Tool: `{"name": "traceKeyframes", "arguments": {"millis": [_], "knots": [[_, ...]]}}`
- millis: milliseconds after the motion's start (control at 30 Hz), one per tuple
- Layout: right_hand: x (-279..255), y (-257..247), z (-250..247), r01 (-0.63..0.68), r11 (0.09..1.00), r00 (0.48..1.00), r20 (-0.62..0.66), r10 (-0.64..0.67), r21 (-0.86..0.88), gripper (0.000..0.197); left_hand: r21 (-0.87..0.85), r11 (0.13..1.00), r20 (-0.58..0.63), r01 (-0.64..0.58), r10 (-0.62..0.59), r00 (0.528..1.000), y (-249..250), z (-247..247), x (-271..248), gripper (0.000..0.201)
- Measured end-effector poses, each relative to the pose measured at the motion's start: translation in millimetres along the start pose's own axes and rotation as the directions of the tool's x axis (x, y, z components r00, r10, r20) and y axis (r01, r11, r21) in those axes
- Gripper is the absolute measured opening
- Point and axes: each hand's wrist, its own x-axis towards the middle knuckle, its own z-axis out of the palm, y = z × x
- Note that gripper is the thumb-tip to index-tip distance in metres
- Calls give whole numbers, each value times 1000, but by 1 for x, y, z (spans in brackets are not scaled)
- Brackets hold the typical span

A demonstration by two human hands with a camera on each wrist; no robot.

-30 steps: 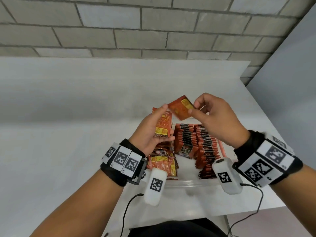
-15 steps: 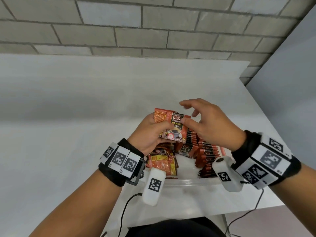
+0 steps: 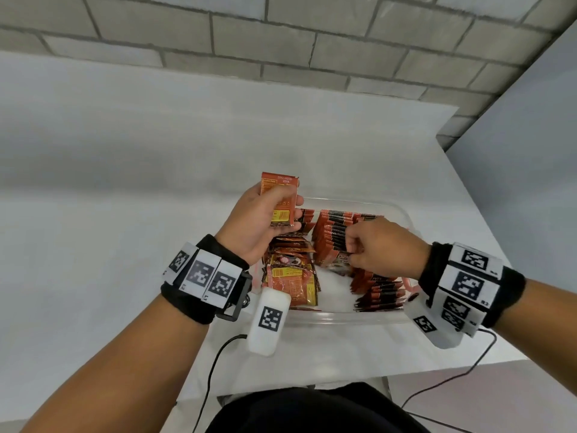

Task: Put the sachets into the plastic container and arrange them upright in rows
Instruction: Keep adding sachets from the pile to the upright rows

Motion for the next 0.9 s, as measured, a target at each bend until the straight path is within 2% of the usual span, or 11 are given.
{"name": "traceKeyframes", "arguments": {"millis": [300, 500, 900], "knots": [[11, -5, 11, 19, 980, 997, 83, -2, -198, 25, 0, 1000, -24, 4, -4, 1000, 0, -7, -5, 15], [16, -6, 15, 52, 946, 992, 125, -12, -321, 5, 1, 1000, -21, 6, -6, 1000, -2, -7, -6, 13], [19, -12, 14, 106, 834, 993, 96, -64, -541, 13, 4, 1000, -15, 14, -14, 1000, -3, -9, -6, 13]]}}
